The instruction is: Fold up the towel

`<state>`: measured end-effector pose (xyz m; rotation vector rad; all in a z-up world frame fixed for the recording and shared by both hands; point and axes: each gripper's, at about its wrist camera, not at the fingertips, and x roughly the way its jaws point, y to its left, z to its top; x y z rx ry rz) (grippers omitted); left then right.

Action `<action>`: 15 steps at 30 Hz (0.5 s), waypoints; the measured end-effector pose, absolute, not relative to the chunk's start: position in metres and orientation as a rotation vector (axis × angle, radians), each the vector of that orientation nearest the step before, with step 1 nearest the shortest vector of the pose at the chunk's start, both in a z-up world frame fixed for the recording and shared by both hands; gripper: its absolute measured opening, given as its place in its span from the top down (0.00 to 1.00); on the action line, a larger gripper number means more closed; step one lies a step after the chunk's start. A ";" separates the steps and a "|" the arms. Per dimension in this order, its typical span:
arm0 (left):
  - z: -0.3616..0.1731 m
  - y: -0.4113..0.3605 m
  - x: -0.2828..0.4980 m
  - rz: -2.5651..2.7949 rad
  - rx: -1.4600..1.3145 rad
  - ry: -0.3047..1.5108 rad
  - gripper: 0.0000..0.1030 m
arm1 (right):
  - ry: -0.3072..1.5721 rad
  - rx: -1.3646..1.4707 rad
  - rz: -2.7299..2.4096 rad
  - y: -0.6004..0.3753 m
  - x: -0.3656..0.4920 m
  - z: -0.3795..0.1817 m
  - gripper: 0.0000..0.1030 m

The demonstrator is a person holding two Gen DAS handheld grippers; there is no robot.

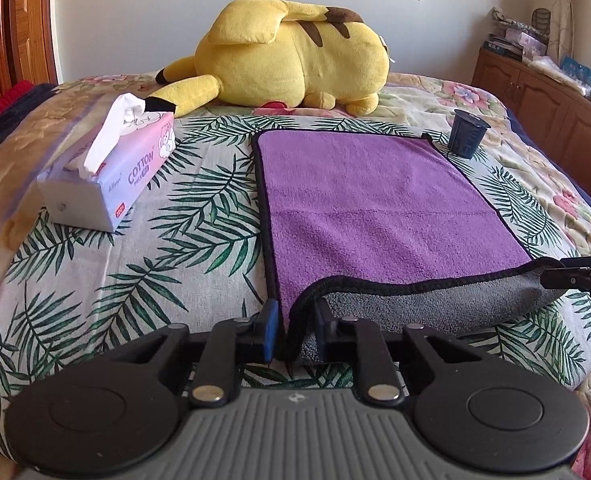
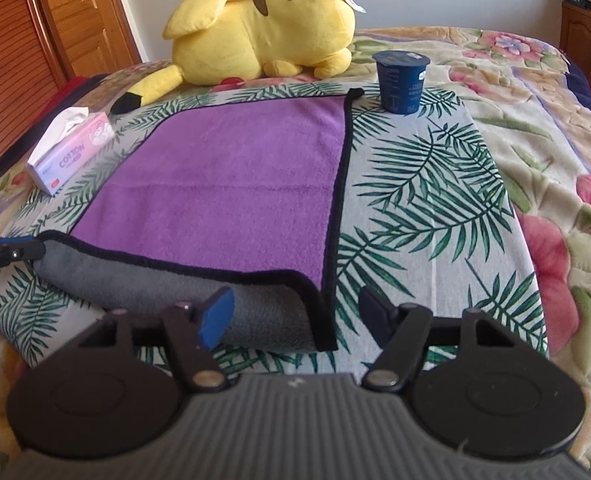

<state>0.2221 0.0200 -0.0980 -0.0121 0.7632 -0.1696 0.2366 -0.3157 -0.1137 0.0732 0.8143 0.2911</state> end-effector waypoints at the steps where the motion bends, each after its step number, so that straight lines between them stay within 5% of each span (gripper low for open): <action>1: -0.098 0.020 0.222 -0.171 -0.012 0.763 1.00 | 0.817 0.080 0.295 -0.316 0.237 -0.113 0.35; 15: -0.099 0.018 0.220 -0.178 -0.008 0.760 1.00 | 0.850 0.111 0.329 -0.322 0.239 -0.114 0.60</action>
